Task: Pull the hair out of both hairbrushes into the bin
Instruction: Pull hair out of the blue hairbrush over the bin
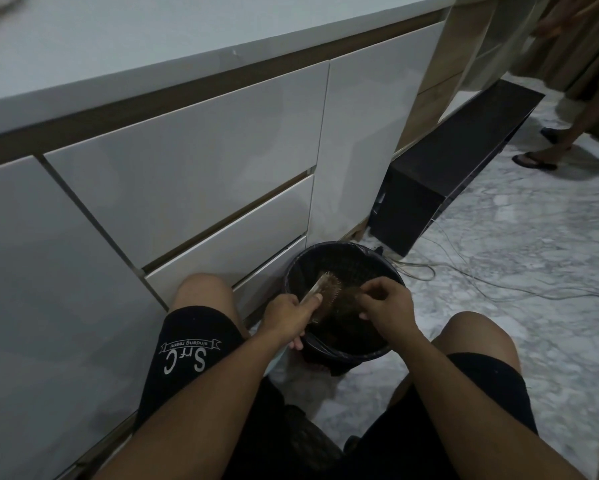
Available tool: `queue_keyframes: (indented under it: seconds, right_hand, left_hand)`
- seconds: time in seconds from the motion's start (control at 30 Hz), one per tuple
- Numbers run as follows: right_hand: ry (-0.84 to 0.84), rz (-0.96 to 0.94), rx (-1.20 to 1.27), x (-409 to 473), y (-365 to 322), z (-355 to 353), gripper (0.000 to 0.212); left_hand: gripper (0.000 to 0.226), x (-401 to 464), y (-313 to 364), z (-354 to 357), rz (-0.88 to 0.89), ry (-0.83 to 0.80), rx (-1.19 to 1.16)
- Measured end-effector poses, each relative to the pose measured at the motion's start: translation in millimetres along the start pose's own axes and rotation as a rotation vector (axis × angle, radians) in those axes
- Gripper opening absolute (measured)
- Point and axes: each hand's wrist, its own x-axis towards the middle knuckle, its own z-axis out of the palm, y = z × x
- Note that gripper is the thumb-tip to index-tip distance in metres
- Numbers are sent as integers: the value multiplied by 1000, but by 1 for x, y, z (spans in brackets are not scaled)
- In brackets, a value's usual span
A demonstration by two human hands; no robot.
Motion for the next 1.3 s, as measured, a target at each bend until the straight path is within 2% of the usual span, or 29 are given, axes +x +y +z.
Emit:
queue_keyframes:
  seconds: [0.07,0.13,0.33,0.43,0.5,0.6,0.77,0.83,0.97,1.1,1.17,1.23,1.3]
  right_hand:
    - [84,18,22,3,2,-2,9]
    - [91,24,6,5,4,-2,15]
    - [-229,-2,81,-5,-3,4,35]
    - [-283,-117,-19,-9,-1,9,40]
    - [-232,-142,-67,-9,1,12,29]
    - [-94,-52,-65,-4,2,7,11]
    - [85,-7,-14,6,6,-5,13]
    - [76,-4,-25,6,6,-6,16]
    - [-103,-3,29,2,3,-2,33]
    - [-204,-126,-98,-1,9,5,61]
    - [-230,-206,-182,-1,10,7,65]
    - [-233,-275,-261,-1,10,9,55]
    - [-169,-298,-289,-1,10,9,31]
  left_hand:
    - [49,1,-1,0,2,9,5]
    - [49,1,-1,0,4,8,10]
    - [49,-3,3,0,3,-6,5]
    - [48,-5,4,1,6,-34,-1]
    - [47,-5,3,1,4,-37,-5]
    - [45,-3,2,0,-5,-2,-1]
    - [45,-1,1,1,-7,15,10]
    - [45,-2,1,1,-7,14,10]
    - [45,-3,2,1,-1,1,-25]
    - [45,-5,4,1,4,-37,-5]
    - [45,-6,4,2,7,-67,17]
    - [46,-7,4,3,10,-78,32]
    - [46,-7,3,3,8,-75,42]
